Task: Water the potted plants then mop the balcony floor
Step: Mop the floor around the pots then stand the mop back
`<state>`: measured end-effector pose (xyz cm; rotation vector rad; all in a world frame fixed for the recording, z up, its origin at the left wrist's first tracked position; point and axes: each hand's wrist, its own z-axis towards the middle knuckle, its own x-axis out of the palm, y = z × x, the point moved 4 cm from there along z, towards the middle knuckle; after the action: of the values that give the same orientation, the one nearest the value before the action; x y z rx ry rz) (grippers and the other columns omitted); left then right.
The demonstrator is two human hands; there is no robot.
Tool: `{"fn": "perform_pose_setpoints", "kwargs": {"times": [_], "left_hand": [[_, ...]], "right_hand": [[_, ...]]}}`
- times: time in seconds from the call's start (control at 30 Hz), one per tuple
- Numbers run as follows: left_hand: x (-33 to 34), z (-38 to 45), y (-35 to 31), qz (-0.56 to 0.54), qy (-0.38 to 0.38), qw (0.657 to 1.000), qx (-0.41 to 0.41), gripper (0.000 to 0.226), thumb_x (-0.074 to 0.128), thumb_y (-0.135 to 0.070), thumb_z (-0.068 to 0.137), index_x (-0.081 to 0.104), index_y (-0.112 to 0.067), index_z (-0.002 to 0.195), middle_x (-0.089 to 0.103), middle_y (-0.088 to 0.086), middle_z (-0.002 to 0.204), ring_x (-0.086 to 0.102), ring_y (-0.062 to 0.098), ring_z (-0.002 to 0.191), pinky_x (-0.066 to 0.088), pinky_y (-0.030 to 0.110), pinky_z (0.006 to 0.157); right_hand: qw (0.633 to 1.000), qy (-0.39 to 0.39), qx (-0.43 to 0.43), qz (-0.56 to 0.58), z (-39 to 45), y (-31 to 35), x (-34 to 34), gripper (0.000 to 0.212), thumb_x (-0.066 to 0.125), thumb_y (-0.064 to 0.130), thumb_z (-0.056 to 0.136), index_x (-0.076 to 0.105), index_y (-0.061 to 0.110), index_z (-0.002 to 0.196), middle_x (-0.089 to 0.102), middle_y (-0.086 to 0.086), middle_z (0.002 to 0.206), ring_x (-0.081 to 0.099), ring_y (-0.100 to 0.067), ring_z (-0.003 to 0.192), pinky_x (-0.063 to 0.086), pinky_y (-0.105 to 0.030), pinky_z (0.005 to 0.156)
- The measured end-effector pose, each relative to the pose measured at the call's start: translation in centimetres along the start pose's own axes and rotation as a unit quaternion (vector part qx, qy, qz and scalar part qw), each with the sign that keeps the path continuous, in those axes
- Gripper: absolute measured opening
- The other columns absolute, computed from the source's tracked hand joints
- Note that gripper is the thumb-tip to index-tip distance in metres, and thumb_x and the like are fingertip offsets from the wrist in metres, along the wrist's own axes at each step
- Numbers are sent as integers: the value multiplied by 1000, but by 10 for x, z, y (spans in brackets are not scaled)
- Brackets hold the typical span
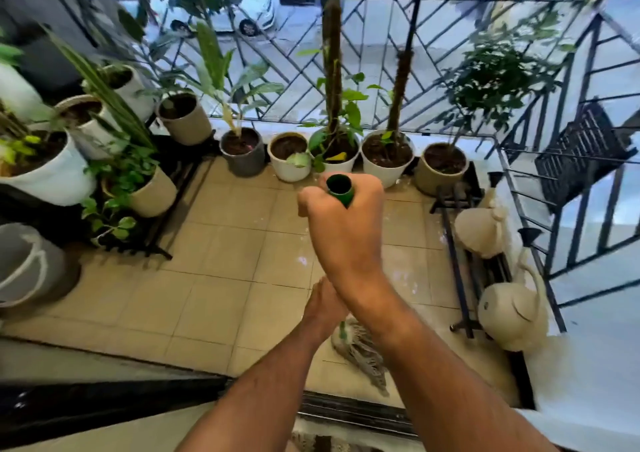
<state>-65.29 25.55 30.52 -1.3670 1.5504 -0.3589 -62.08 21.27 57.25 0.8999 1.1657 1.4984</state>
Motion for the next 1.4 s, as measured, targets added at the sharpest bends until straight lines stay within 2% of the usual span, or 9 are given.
{"fn": "perform_pose_setpoints", "kwargs": {"times": [0.07,0.17,0.37,0.47,0.57,0.73,0.93,1.27,1.4], "left_hand": [[-37,8,16,19,-21,999,-17,37,62,-31,97,63,-10,127,64,14,129,61,30,121,53,41,100],[-99,17,38,66,-64,996,-20,27,59,-33,96,70,-9,103,73,13,99,70,32,95,58,40,75],[-188,24,99,95,-178,976,-83,24,59,-30,95,68,-12,108,69,11,102,67,32,96,50,33,72],[-216,21,129,90,-235,961,-113,21,60,-29,93,68,-21,111,63,-5,88,61,19,79,43,23,57],[-233,18,153,115,-258,949,-137,23,61,-32,91,68,-23,111,64,-3,94,60,18,83,46,26,66],[-237,20,171,106,-307,932,-160,18,65,-33,86,72,-22,98,49,-14,76,51,10,70,42,25,60],[-229,64,165,66,-341,917,-197,17,68,-32,88,70,-18,98,59,-7,86,53,12,78,41,25,65],[-172,240,77,29,-383,896,-223,20,70,-23,91,71,-7,102,69,17,102,64,39,101,49,41,84],[-151,318,38,34,-401,897,-182,28,66,-29,97,71,-2,101,69,21,101,65,42,98,48,41,83]], "right_hand": [[1000,3,4,20,3,4,33,34,60,-5,67,30,-2,51,23,-8,52,22,-23,53,22,-46,48],[998,16,18,49,6,6,79,30,59,-1,62,31,-9,52,23,-19,51,24,-37,53,22,-45,47],[993,46,60,89,-13,-14,148,29,55,0,61,29,-8,51,22,-23,52,24,-44,53,24,-48,45],[990,52,79,108,-22,-25,168,25,53,-1,59,31,-6,46,22,-19,48,21,-38,48,23,-45,43],[984,56,104,136,-24,-34,183,23,51,-3,58,33,-8,44,20,-25,47,20,-36,45,22,-42,43],[972,84,137,171,-4,-48,206,23,51,-2,56,31,-6,45,20,-13,46,26,-20,44,21,-35,44],[956,143,162,198,50,-76,223,25,53,-1,55,34,8,41,25,-3,42,25,-15,42,19,-36,45],[945,70,193,255,222,-185,146,28,51,-8,59,30,4,45,15,-16,50,14,-30,46,16,-37,46],[949,40,171,261,280,-235,105,31,49,-11,66,33,6,46,23,-8,47,27,-18,44,23,-36,47]]}}
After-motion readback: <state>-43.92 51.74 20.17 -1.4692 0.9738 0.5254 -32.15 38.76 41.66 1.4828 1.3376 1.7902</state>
